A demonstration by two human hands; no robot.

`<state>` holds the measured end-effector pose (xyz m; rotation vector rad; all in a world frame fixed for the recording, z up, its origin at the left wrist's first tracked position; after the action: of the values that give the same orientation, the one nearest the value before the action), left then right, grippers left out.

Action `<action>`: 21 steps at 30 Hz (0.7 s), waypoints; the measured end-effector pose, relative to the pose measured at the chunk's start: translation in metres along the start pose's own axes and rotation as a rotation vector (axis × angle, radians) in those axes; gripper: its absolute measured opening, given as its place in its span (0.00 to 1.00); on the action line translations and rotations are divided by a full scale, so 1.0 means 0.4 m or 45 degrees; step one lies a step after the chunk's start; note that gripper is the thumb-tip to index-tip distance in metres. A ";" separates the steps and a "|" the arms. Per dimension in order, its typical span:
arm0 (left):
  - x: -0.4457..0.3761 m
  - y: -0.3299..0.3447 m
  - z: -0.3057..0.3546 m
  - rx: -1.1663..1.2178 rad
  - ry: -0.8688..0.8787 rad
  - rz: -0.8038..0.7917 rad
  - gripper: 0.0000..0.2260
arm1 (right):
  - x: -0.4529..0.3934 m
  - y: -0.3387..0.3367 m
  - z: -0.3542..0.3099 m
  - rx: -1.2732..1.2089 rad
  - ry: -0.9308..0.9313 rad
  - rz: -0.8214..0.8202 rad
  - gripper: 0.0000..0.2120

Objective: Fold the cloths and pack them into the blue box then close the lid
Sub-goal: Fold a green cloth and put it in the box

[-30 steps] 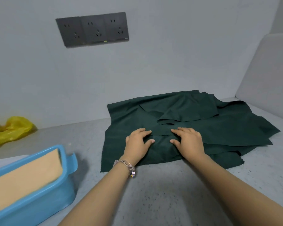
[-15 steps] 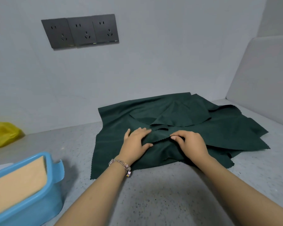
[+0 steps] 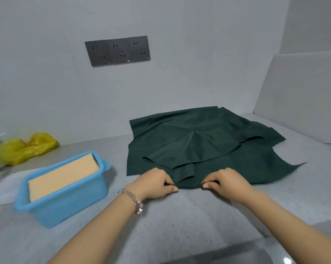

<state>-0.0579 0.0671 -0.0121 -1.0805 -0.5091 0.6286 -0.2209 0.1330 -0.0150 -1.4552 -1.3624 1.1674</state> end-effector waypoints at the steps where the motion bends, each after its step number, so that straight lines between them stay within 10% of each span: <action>1: 0.029 0.002 0.010 -0.013 -0.008 -0.021 0.14 | 0.022 0.000 -0.015 0.005 -0.016 0.002 0.09; 7: 0.159 -0.011 0.026 -0.121 -0.142 0.035 0.29 | 0.127 0.003 -0.131 0.009 -0.162 -0.106 0.08; 13: 0.194 -0.023 0.014 -0.036 -0.272 0.096 0.20 | 0.161 0.010 -0.193 -0.163 -0.222 -0.278 0.11; 21: 0.157 -0.022 0.034 -0.045 -0.335 0.236 0.06 | 0.120 -0.021 -0.102 -0.017 0.001 -0.018 0.17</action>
<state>-0.0196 0.1163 0.0061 -1.0916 -0.6537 0.9352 -0.1842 0.1827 -0.0015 -1.4531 -1.3802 1.1511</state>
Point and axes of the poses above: each hand's wrist, its own x-axis away from the middle knuckle, its own y-axis out of the palm, z = x × y, the point moved 9 cm from there along -x, towards the middle knuckle, and after that the axes turned 6 degrees about x, right-handed, at the moved point
